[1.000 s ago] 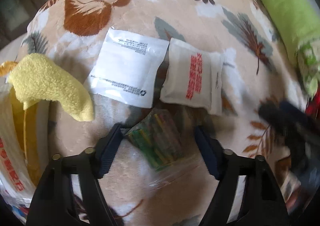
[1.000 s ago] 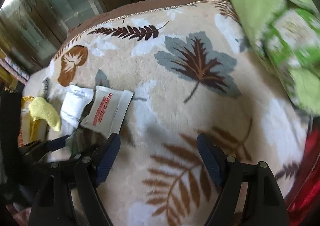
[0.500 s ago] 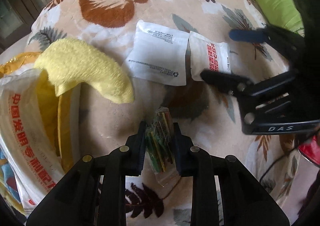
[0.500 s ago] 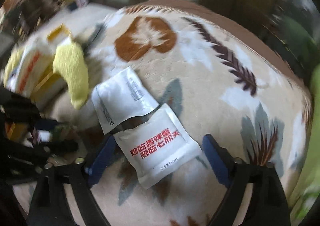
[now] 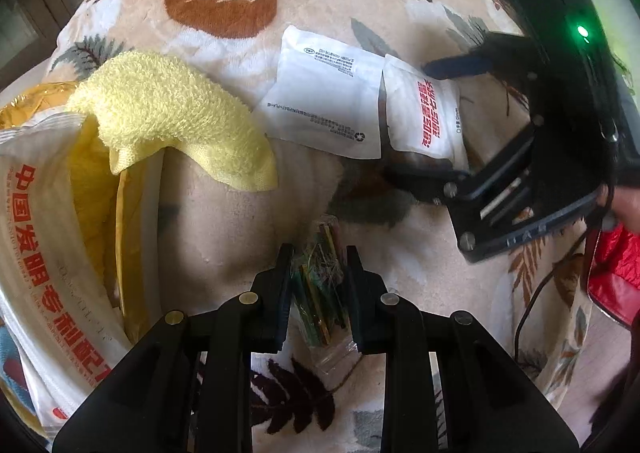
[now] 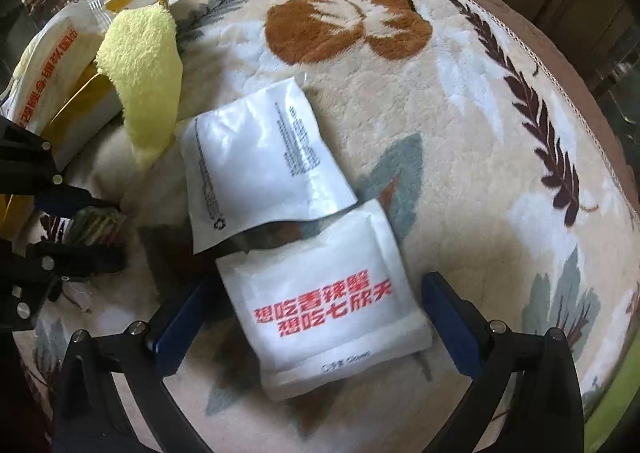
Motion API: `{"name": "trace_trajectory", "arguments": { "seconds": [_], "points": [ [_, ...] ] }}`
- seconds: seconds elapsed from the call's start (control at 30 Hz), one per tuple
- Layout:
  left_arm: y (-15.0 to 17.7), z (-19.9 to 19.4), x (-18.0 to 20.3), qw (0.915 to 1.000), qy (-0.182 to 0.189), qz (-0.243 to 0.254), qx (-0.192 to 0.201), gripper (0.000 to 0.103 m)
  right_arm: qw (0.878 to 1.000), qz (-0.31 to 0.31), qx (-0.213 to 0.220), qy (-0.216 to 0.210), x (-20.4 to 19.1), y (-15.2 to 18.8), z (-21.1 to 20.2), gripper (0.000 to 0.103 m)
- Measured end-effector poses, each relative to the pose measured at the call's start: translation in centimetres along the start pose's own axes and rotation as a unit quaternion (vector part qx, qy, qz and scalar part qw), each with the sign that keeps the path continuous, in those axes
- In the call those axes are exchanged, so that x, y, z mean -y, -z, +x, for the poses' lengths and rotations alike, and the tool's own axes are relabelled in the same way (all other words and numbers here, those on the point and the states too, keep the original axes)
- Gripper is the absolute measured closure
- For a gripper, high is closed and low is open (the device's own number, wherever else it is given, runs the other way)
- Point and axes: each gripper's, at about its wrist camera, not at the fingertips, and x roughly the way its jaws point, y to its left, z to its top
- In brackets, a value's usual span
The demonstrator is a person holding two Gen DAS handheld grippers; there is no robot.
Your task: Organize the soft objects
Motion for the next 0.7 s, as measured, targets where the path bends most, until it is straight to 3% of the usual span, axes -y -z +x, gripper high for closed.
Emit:
{"name": "trace_trajectory", "arguments": {
  "seconds": [0.07,0.17,0.23,0.3,0.37,0.53,0.63,0.7],
  "points": [
    [-0.6,0.3,0.3,1.0,0.0,-0.003,0.001,0.08,1.0,0.012,-0.004,0.005,-0.5,0.4,-0.2,0.007],
    [-0.7,0.4,0.4,1.0,0.002,-0.007,0.004,0.08,1.0,0.018,-0.006,0.017,-1.7,1.2,-1.1,0.028],
    [-0.6,0.3,0.1,0.9998,0.008,-0.017,0.006,0.08,0.999,0.012,-0.007,0.04,-2.8,1.3,-1.2,0.029],
    [-0.4,0.1,0.1,0.9997,0.008,-0.021,0.007,0.08,0.998,0.036,-0.004,0.051,-3.2,1.3,-0.9,0.02],
    [-0.1,0.1,0.4,0.9998,0.007,-0.02,0.008,0.08,0.996,0.075,-0.002,0.049,-2.9,1.4,-0.6,0.016],
    [0.0,0.0,-0.3,0.9994,0.023,-0.027,0.002,0.08,0.993,0.105,-0.003,0.046,-3.2,1.4,-0.6,0.016],
    [0.1,-0.1,-0.5,0.9992,0.029,-0.029,0.0,0.08,0.993,0.102,-0.039,0.047,-3.1,0.5,-0.3,0.018],
    [0.3,-0.1,-0.5,0.9992,0.03,-0.027,0.002,0.08,0.994,0.085,-0.049,0.047,-3.7,0.0,-0.4,0.029]
  ]
}}
